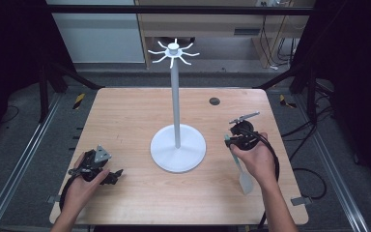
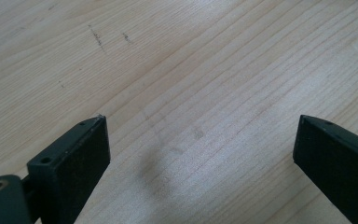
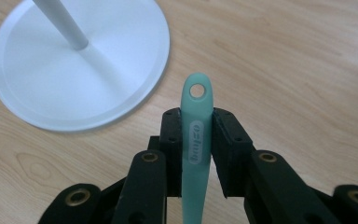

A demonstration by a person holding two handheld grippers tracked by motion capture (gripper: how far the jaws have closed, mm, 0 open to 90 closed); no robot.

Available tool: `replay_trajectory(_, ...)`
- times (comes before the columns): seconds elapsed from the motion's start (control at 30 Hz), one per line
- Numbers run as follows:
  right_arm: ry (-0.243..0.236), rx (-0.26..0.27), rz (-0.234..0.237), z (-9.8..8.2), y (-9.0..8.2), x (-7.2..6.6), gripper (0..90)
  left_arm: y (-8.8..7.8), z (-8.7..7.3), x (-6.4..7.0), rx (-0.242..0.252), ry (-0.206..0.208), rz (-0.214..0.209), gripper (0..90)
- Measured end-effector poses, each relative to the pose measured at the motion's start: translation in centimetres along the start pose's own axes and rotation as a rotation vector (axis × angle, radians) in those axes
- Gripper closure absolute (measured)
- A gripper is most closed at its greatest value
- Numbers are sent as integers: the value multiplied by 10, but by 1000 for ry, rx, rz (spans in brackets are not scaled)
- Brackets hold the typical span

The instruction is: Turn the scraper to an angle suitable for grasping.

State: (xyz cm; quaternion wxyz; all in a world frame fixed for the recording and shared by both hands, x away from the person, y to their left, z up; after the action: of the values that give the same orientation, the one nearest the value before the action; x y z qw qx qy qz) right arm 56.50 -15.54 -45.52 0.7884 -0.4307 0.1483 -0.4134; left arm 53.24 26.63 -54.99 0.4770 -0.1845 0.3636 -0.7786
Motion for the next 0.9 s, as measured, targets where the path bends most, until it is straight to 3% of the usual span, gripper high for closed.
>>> replay_trajectory(0.37,-11,139,-37,31,-36,2,749,0,0,0,0,0,1,35)
replay_trajectory(0.63,-10,228,-56,48,-49,1,748,0,0,0,1,-1,1,35)
replay_trajectory(0.9,-4,261,-68,56,-54,1,748,0,0,0,2,-2,1,35)
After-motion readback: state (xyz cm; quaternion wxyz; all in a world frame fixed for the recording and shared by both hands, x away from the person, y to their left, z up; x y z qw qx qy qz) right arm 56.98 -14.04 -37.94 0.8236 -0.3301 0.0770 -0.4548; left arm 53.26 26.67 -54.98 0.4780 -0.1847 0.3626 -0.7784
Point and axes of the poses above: each handheld gripper's, and its own axes: y roughly forward along the jaws, z roughly out of its top, x roughly to its right, the point moved 9 cm from there along y, roughly forward along the jaws, and after that the axes turned 12 degrees about -y, right-handed, at the moved point
